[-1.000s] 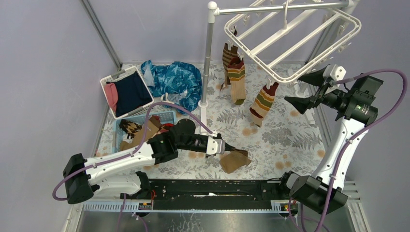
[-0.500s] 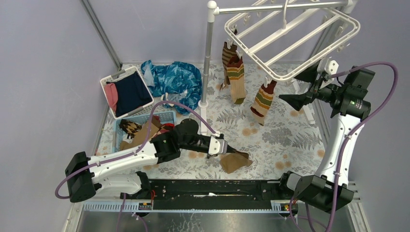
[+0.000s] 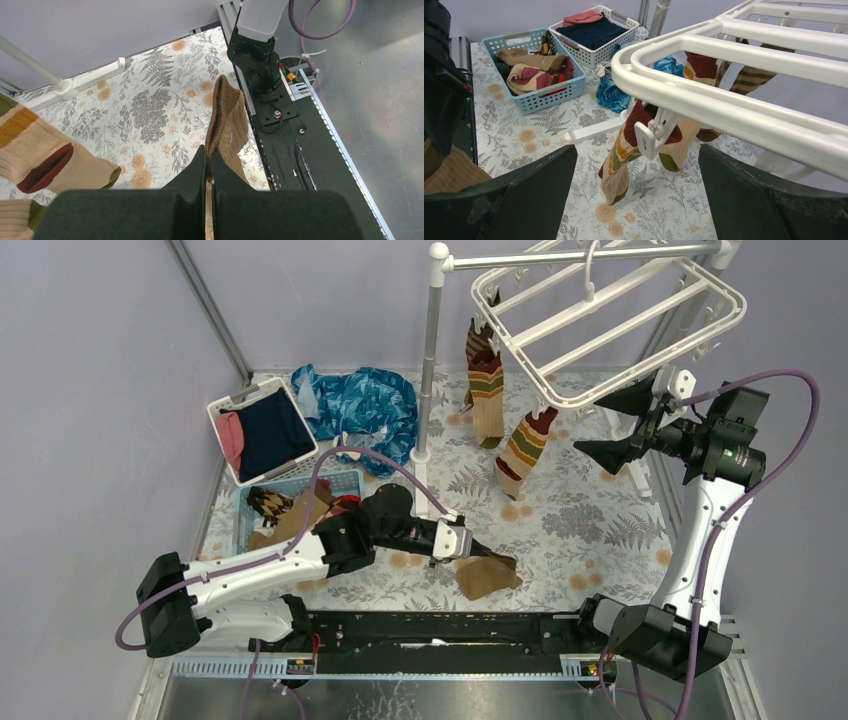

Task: Clip the socks to the hanger
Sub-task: Rotate the hanger at the clothesline.

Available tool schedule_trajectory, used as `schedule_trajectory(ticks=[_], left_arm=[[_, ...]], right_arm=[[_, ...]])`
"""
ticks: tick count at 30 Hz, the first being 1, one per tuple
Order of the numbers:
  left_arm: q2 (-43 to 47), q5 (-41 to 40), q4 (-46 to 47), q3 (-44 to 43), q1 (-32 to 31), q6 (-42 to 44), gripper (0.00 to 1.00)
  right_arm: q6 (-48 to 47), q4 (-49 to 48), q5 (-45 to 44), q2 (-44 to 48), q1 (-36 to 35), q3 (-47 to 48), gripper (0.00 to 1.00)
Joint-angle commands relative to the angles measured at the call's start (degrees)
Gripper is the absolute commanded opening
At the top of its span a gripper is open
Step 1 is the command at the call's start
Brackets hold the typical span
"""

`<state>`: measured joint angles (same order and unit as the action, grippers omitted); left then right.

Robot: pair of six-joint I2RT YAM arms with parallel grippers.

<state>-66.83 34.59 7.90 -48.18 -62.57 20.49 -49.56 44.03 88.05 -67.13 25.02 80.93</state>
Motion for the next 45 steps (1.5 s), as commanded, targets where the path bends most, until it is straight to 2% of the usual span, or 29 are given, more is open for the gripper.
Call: schedule_trajectory(ticks=[1, 8, 16, 23, 45], left_arm=[[-0.67, 1.07, 2.32, -2.08, 0.34, -0.44, 0.00], [-1.24, 1.52, 2.29, -2.79, 0.34, -0.80, 0.00], [-1.74, 1.95, 2.31, -3.48, 0.33, -1.20, 0.00], [-2.20, 2.19, 2.38, -3.83, 0.34, -1.43, 0.00], [-2.52, 2.55, 1.95, -4.55, 0.33, -2.22, 0.00]], right_arm=[[-3.98, 4.34, 6.00, 1.56, -0.79, 1.48, 0.99], [-10.08, 10.70, 6.04, -0.63, -2.30, 4.14, 1.00], [-37.23, 39.40, 6.06, -7.87, -2.85, 12.89, 1.00], [-38.79, 39.73, 6.08, -7.16, -3.77, 10.62, 0.99], [-38.03, 39.54, 6.08, -8.47, -3.92, 16.94, 0.99]])
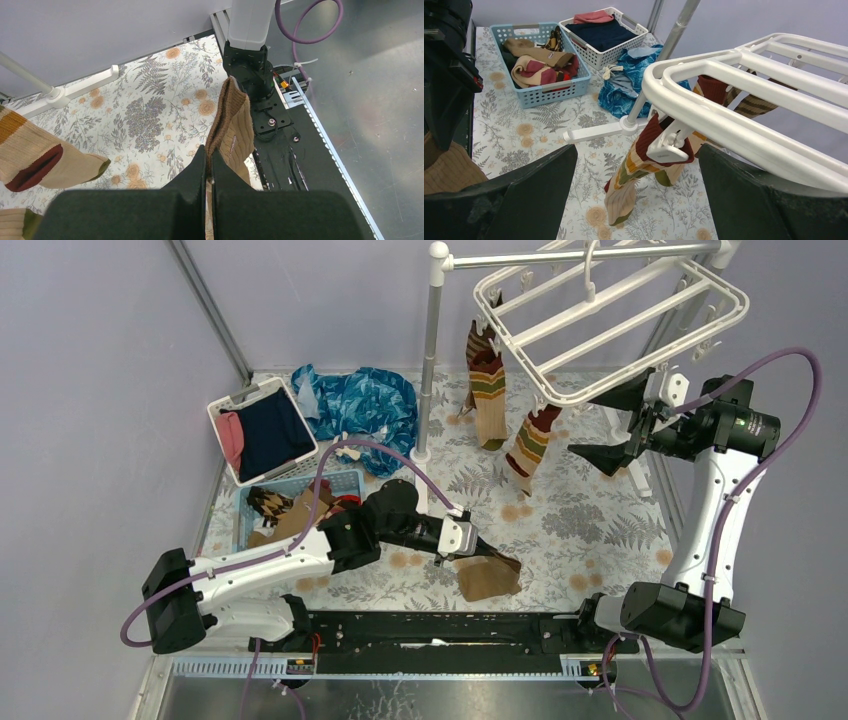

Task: Clip the socks to the hanger
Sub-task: Rotate the hanger at the clothesline.

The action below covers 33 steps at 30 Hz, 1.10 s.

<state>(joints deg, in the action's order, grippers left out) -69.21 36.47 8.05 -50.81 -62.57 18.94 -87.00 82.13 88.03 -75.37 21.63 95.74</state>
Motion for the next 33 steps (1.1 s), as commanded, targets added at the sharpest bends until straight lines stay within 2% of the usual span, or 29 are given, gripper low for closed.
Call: schedule_trajectory(ticks=[1, 8, 12, 15, 18, 19, 21, 24, 29, 33], left_arm=[[-0.16, 0.67, 1.83, -2.00, 0.34, -0.75, 0.00], [-0.15, -0.46, 1.72, -2.27, 0.28, -1.16, 0.00], [0.38, -2.78, -0.33, -3.18, 0.34, -1.58, 0.00], [0.57, -4.57, -2.01, -3.79, 0.34, -2.47, 0.00], [0.01, -5.29, -2.91, -4.55, 0.34, -3.50, 0.00], [-0.41, -5.47, -3.21, -5.02, 0.29, -3.89, 0.00], [-1.37, -6.25, -3.27, -5.97, 0.34, -5.40, 0.00], [-2.71, -8.46, -2.52, -7.55, 0.34, -8.40, 0.00], [-4.26, -14.65, -0.82, -8.61, 0.34, -13.07, 0.00], [-5.67, -20.14, -2.82, -8.76, 0.32, -14.43, 0.00]], right_arm=[[-0.54, 1.41, 6.10, -0.17, -0.53, 2.07, 0.99], [-1.11, 1.28, 5.23, 0.66, -0.53, -1.27, 0.99], [-0.46, 0.74, -1.92, 3.68, -0.45, -6.16, 1.00], [7.48, -6.89, -8.80, 9.77, -0.28, -14.76, 1.00], [24.70, -23.25, -16.29, 19.01, -0.27, -25.56, 1.00], [27.73, -25.76, -18.79, 21.06, -0.27, -27.51, 1.00], [25.13, -22.05, -21.66, 21.34, -0.27, -28.25, 1.00], [19.54, -16.47, -20.97, 22.08, -0.27, -32.15, 1.00], [-1.90, 0.48, -15.09, 22.81, -0.27, -37.18, 1.00], [-3.94, 2.06, -14.64, 23.32, -0.36, -37.82, 1.00]])
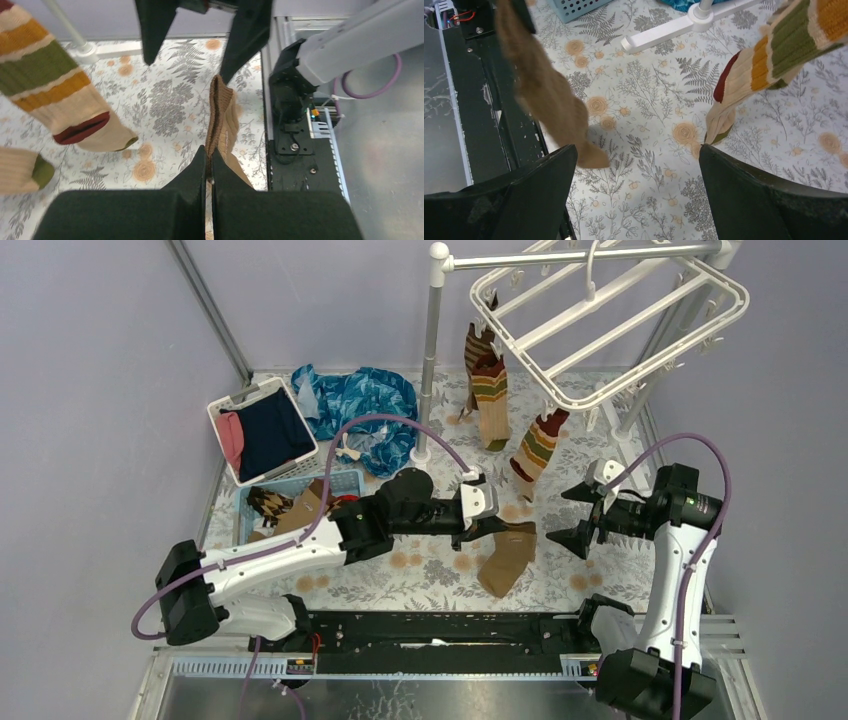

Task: Clip the socks to the hanger
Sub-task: Rotate the hanger at the clothesline.

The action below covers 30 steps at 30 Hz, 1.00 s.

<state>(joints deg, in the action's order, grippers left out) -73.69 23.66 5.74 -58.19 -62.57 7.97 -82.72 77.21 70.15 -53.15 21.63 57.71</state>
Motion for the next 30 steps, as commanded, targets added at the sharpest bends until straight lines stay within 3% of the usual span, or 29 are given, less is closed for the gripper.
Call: schedule_trajectory(ticks=[1, 10, 15, 24, 30], left_arm=[[-1.29, -8.16, -0.76, -1.27, 0.34, -3.85, 0.00], [-2.51, -9.02, 1.75, -1.63, 0.34, -6.11, 0.00], [-3.69, -6.23, 3.02, -2.45, 0.34, -7.02, 0.00], [-3.98, -5.09, 6.59, -1.80, 0.34, -9.94, 0.00], [-4.25, -3.94, 9.23, -1.26, 0.34, -11.95, 0.00]], right_arm=[[-8.38, 6.97, 3.61, 1.24, -0.48, 0.14, 1.00], [-7.99, 6.85, 10.56, 1.44, -5.33, -1.97, 1.00], [-7.71, 5.05, 13.65, -0.21, -5.95, -1.94, 0.95], [-8.00, 5.26, 14.36, -3.89, -11.52, -1.79, 0.66], [-0.70, -1.89, 14.51, -3.33, -13.80, -3.23, 0.46]])
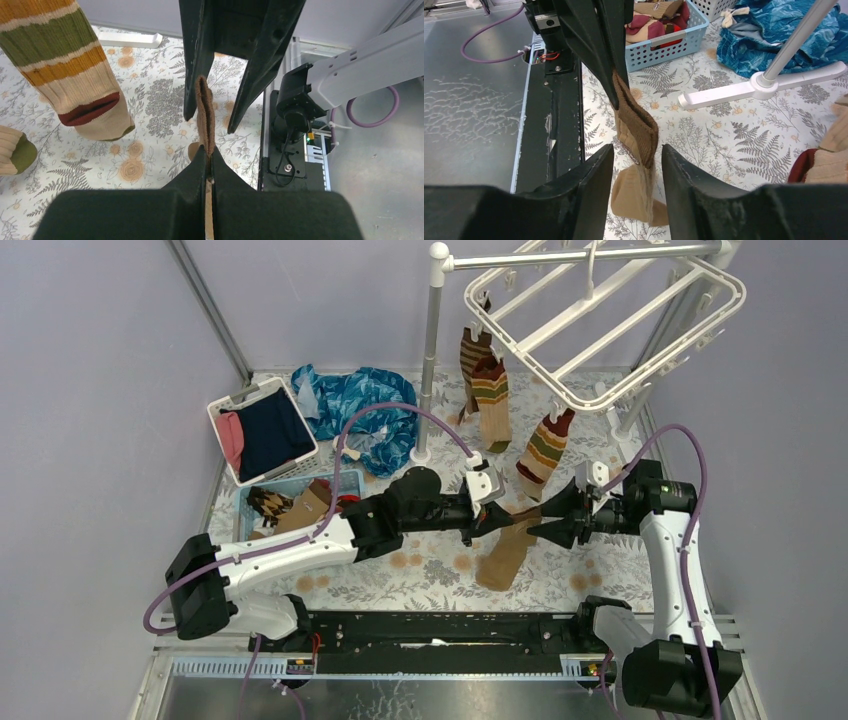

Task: Clip the socks to the hanger
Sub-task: Rotate the hanger at the clothesline.

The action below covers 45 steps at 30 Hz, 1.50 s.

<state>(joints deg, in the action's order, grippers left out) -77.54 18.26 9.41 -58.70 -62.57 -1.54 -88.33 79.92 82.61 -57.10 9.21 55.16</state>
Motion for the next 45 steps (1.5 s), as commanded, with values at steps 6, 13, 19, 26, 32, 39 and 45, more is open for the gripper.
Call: schedule_trajectory(ticks=[6, 13, 19, 26, 32, 39, 45], left_arm=[[-0.11, 1.32, 8.14, 0.52, 0.34, -4.19, 0.00], [1.51, -1.10, 8.87, 2.55, 0.57, -3.73, 0.10], [5.29, 0.44, 15.15, 6.44, 5.35, -5.36, 0.49], [3.04, 1.82, 29.07, 6.34, 9.39, -13.13, 0.99], [-6.06, 5.49, 38.61, 0.60, 9.26, -18.81, 0.99], [-19.12, 3.69, 48.13, -7.24, 6.13, -14.59, 0.83], [-24.67, -15.56, 49.17, -10.79, 4.63, -4.55, 0.78]], right_arm=[[5.75, -5.22, 2.00, 1.76, -1.83, -0.76, 0.12], [6.21, -3.30, -6.82, 5.34, -1.83, 2.22, 0.00], [21.27, -9.38, -21.32, 6.74, -1.76, 6.36, 0.00], [28.26, -12.85, -36.32, 6.69, 3.06, 12.42, 0.00], [18.51, -4.47, -32.15, -0.64, 19.64, 22.32, 0.00], [8.44, 3.50, -27.73, -6.89, 28.60, 26.55, 0.00], [8.76, 1.73, -27.82, -6.61, 29.27, 25.09, 0.00]])
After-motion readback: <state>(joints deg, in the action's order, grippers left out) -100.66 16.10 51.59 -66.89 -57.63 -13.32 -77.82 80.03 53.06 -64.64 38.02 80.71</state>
